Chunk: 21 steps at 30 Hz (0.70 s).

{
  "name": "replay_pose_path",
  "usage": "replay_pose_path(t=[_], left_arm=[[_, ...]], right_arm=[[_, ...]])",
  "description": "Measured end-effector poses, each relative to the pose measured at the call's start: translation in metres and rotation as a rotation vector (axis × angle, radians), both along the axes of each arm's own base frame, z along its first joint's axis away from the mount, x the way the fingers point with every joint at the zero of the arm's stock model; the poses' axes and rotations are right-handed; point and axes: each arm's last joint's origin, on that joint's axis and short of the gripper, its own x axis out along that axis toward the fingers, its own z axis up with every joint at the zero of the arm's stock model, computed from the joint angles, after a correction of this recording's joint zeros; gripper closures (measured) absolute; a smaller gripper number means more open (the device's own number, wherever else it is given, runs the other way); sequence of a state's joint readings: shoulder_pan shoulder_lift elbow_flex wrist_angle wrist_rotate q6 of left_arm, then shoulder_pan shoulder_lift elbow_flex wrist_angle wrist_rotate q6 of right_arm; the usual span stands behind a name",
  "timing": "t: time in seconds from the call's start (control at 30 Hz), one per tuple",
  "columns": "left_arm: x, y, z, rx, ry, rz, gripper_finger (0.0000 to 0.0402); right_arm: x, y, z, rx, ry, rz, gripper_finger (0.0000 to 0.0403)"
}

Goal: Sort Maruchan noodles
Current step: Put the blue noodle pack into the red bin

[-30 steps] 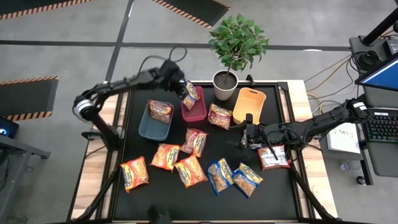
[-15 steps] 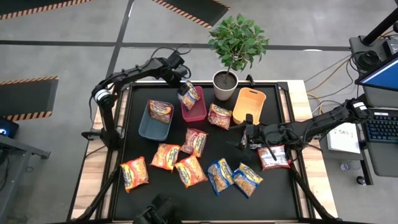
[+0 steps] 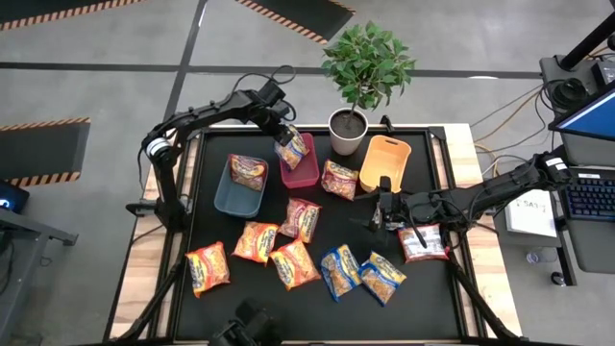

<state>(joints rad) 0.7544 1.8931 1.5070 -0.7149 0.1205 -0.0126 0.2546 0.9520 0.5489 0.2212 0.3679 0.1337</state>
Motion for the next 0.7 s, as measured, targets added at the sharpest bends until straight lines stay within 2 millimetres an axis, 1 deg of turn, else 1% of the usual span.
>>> replay_pose_path(t=[0.13, 0.27, 0.4, 0.53, 0.57, 0.7], left_arm=[[0.0, -0.003, -0.005, -0.013, 0.003, 0.009, 0.0283], [-0.001, -0.006, -0.019, -0.021, 0.004, 0.017, 0.0305], [-0.001, -0.01, -0.029, -0.025, 0.009, 0.014, 0.0338], [0.0, -0.011, -0.03, -0.011, 0.009, -0.002, 0.0387], [0.001, -0.011, -0.029, -0.001, 0.008, -0.016, 0.0394], [0.01, -0.013, -0.022, 0.091, -0.027, -0.112, 0.0398]], right_arm=[[0.0, 0.0, 0.0, 0.0, 0.0, 0.0, 0.0115], [0.0, 0.0, 0.0, -0.001, 0.0, 0.0, 0.0115], [0.0, 0.0, 0.0, -0.002, 0.0, 0.0, 0.0115], [0.0, 0.0, 0.0, -0.004, 0.0, 0.001, 0.0115], [0.0, 0.0, 0.0, -0.004, 0.0, 0.001, 0.0115], [0.0, 0.0, 0.0, -0.004, 0.0, 0.001, 0.0115]])
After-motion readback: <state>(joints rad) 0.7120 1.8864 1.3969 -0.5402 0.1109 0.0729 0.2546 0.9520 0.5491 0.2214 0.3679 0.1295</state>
